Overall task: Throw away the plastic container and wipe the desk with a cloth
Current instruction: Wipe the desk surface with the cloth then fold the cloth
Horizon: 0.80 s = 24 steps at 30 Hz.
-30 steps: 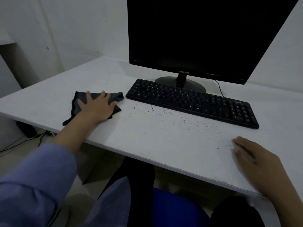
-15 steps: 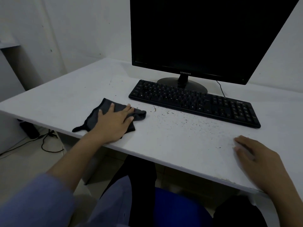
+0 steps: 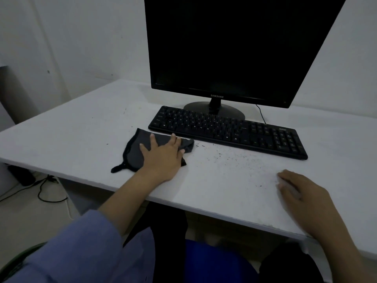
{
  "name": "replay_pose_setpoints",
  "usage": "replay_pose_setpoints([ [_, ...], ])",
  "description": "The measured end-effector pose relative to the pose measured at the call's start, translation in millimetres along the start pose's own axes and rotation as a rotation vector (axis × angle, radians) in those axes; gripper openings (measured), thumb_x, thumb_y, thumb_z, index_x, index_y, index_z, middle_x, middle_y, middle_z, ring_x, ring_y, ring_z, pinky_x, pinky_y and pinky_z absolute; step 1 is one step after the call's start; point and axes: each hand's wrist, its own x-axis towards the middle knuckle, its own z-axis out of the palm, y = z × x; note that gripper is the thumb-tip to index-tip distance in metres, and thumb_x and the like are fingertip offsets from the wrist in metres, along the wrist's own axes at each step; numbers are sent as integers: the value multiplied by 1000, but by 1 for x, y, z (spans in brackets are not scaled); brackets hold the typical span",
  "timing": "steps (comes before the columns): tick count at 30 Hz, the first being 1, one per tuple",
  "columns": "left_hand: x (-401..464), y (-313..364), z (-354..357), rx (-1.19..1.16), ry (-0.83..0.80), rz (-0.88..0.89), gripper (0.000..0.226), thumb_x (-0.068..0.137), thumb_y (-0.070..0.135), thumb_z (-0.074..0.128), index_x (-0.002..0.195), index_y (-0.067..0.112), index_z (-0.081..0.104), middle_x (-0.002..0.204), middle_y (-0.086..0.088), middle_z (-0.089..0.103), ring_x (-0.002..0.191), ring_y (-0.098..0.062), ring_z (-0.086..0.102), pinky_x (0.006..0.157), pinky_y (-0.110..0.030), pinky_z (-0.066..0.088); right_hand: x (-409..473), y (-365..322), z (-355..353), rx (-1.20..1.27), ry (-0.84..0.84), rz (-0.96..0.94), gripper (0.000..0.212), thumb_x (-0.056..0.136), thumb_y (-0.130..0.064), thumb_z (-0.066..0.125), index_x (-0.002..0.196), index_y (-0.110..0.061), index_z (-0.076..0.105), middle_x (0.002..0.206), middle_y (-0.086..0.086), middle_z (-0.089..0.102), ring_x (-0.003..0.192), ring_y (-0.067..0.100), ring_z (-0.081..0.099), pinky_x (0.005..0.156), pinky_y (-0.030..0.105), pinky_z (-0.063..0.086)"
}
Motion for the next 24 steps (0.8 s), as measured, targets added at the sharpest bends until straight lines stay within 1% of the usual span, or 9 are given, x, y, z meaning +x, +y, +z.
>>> replay_pose_setpoints([
  [8, -37, 89, 26, 3, -78, 258, 53, 100, 38, 18, 149, 24, 3, 158, 11, -4, 141, -38, -18, 105, -68, -8, 1, 0, 0, -1, 29, -11, 32, 89, -12, 53, 120, -9, 58, 129, 8, 58, 118, 24, 53, 94, 21, 29],
  [12, -38, 91, 23, -27, -125, 313, 59, 97, 49, 20, 149, 26, 5, 158, 12, -3, 144, -28, -14, 106, -66, -8, 2, 1, -1, -3, 18, -3, 32, 89, -13, 54, 120, -9, 59, 128, 8, 59, 117, 24, 53, 95, 20, 29],
  [14, -38, 77, 15, -106, -102, 354, 65, 92, 58, 22, 148, 29, 8, 158, 11, 2, 146, -20, -5, 112, -60, -2, 2, -4, -3, 4, 26, -2, 34, 89, -14, 54, 122, -11, 57, 130, 7, 57, 119, 23, 52, 96, 20, 28],
  [16, -40, 58, 6, -283, -7, 404, 67, 89, 63, 23, 147, 32, 13, 157, 10, 11, 145, -12, 7, 118, -49, 9, 2, -20, -3, 58, 71, -32, 34, 89, -16, 54, 123, -15, 57, 130, 2, 57, 118, 16, 51, 96, 18, 27],
  [19, -43, 19, -5, -595, 183, 377, 66, 87, 60, 23, 146, 32, 18, 153, 13, 22, 142, -5, 15, 117, -31, 14, 5, -68, 7, 146, 71, -217, 33, 89, -21, 55, 122, -21, 57, 125, -6, 58, 106, 1, 46, 91, 4, 29],
  [20, -43, 3, -6, -621, 248, 328, 63, 88, 57, 24, 146, 31, 21, 152, 12, 25, 141, -5, 17, 117, -31, 15, 6, -86, 14, 144, 10, -305, 35, 89, -24, 54, 124, -22, 54, 128, -6, 55, 109, 2, 46, 95, 5, 31],
  [21, -43, -14, -9, -586, 306, 275, 61, 90, 54, 25, 145, 29, 24, 152, 9, 27, 141, -7, 19, 117, -33, 17, 8, -102, 21, 115, -76, -391, 40, 90, -27, 53, 129, -24, 48, 136, -6, 49, 118, 5, 44, 104, 13, 31],
  [22, -42, -32, -11, -514, 346, 218, 59, 91, 54, 26, 144, 28, 27, 152, 5, 28, 142, -11, 20, 117, -36, 17, 12, -114, 30, 55, -176, -459, 47, 91, -33, 50, 136, -26, 40, 145, -6, 40, 129, 8, 36, 112, 23, 26],
  [24, -39, -66, -17, -364, 370, 106, 56, 93, 51, 31, 142, 25, 33, 153, -1, 28, 143, -17, 18, 117, -41, 15, 24, -127, 48, -133, -354, -523, 61, 90, -49, 42, 144, -34, 17, 156, -5, 14, 143, 13, 12, 118, 41, 9],
])
